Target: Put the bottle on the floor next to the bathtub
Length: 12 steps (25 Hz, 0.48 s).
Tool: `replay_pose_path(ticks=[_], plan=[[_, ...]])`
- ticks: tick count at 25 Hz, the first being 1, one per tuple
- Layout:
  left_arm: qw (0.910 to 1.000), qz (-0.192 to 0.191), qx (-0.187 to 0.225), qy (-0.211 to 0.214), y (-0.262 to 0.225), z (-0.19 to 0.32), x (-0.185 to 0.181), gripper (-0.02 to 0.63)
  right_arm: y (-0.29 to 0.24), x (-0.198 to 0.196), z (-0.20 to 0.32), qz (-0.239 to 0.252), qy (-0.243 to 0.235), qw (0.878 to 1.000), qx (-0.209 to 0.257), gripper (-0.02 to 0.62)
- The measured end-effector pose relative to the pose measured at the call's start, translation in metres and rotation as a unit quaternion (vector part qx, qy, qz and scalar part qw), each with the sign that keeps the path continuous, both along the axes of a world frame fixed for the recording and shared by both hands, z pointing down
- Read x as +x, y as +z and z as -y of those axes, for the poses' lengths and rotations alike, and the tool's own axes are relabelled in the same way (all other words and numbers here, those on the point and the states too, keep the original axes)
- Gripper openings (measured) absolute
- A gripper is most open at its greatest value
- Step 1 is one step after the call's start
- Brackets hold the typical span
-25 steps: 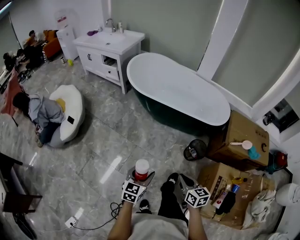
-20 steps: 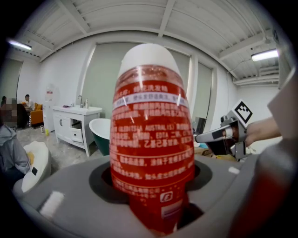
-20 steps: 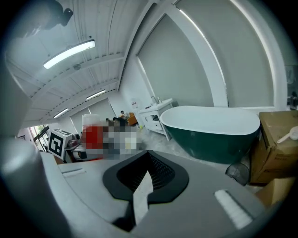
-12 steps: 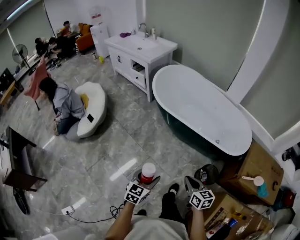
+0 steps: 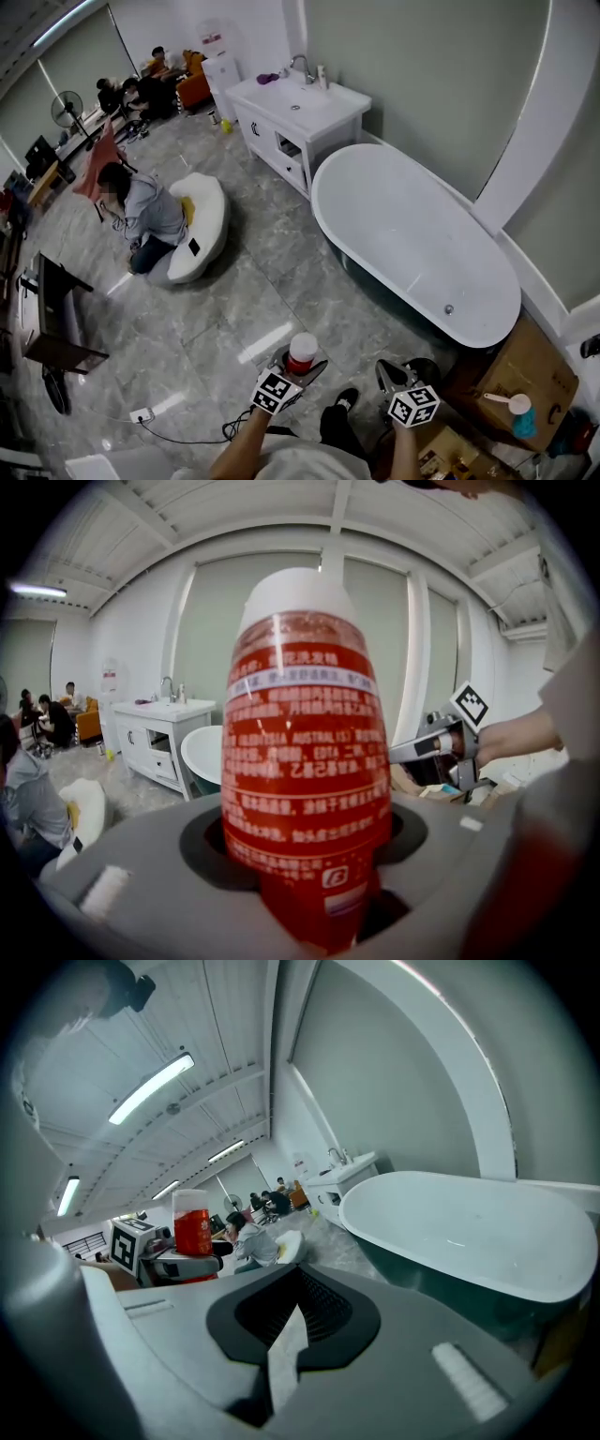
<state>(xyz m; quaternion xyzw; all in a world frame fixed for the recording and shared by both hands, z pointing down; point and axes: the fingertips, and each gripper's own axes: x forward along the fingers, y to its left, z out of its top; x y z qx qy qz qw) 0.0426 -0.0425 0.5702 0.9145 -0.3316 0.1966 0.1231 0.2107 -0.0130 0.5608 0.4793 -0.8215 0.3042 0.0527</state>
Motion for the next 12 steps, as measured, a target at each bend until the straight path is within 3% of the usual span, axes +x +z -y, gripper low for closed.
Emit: replay_pose_path(ticks=[12], plan=[[0.9988, -0.011, -0.011, -0.046, 0.004, 0.042, 0.012, 0.330, 0.007, -0.023, 0.059, 0.024, -0.062, 0.998, -0.002, 0.002]])
